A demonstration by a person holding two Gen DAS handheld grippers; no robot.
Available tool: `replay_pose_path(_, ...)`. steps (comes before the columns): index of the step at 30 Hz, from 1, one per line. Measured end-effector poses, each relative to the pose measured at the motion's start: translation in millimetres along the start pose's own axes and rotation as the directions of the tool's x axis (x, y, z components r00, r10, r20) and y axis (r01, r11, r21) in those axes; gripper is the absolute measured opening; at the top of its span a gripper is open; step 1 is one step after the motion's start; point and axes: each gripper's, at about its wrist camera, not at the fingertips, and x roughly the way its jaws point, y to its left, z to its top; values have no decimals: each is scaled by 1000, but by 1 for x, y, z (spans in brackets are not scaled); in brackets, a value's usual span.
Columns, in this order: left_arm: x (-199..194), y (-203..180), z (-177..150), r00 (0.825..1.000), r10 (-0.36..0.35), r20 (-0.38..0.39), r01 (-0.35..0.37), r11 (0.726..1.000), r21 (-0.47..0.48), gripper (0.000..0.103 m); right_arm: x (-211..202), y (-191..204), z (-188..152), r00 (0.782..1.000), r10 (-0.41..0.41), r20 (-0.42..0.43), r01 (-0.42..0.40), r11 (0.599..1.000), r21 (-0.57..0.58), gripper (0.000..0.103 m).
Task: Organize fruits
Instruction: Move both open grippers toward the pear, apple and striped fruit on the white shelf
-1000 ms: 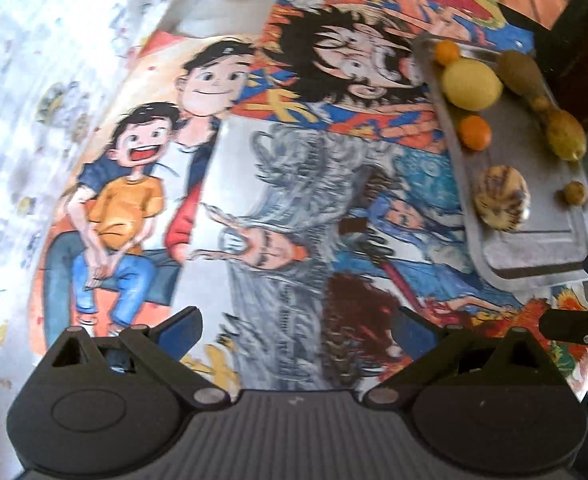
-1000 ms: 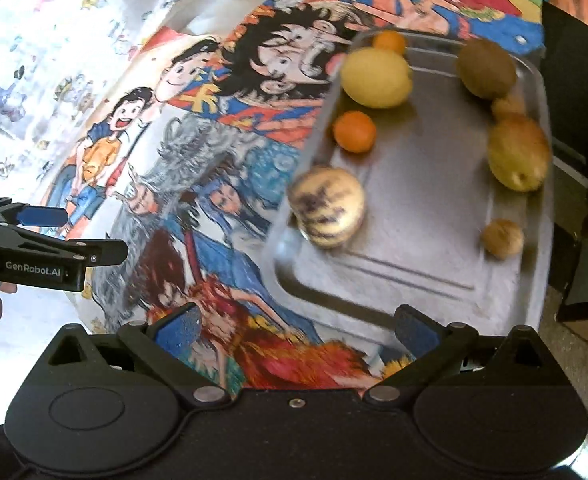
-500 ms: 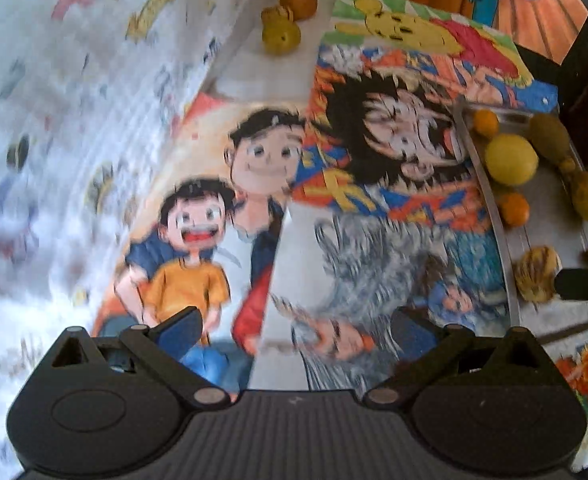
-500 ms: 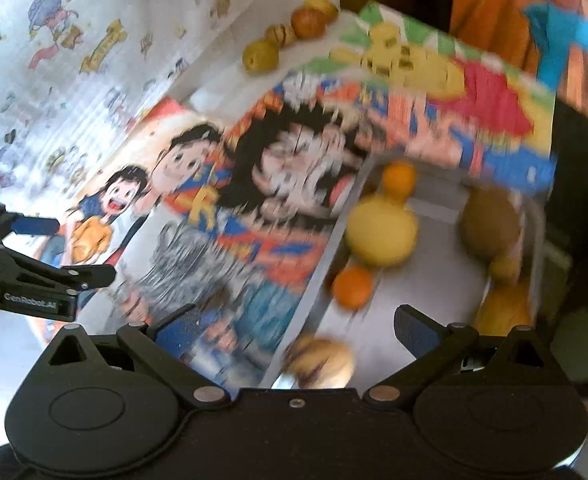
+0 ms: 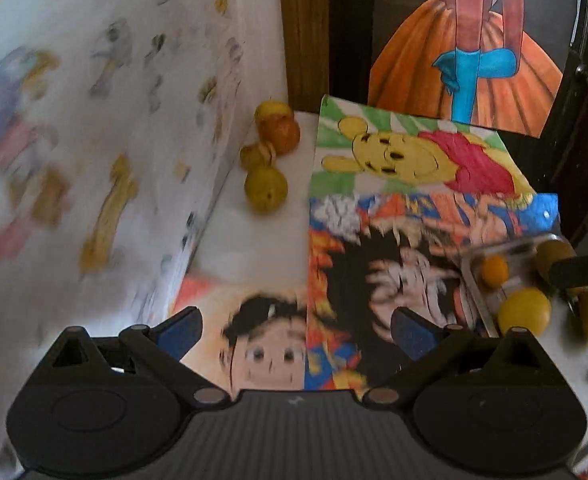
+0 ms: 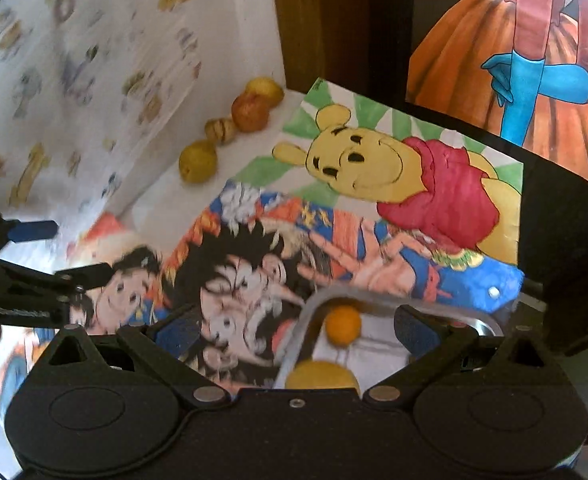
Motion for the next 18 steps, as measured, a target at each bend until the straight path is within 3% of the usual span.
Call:
replay_pose_path(5,32,2,21,1000,2,26,-2,1000,5,102,23,-2,22,997,52,64,-54,998,31,102)
replay_pose_path(10,69,7,36,999,15,50,-15,1000,-5,102,57,-9,60,977,129,170,-135,990,25,102)
replay_pose_path(18,141,15,56,994,65,88,-61,997,-43,102,139,6,135,961,207,182,-193,977,-91,100)
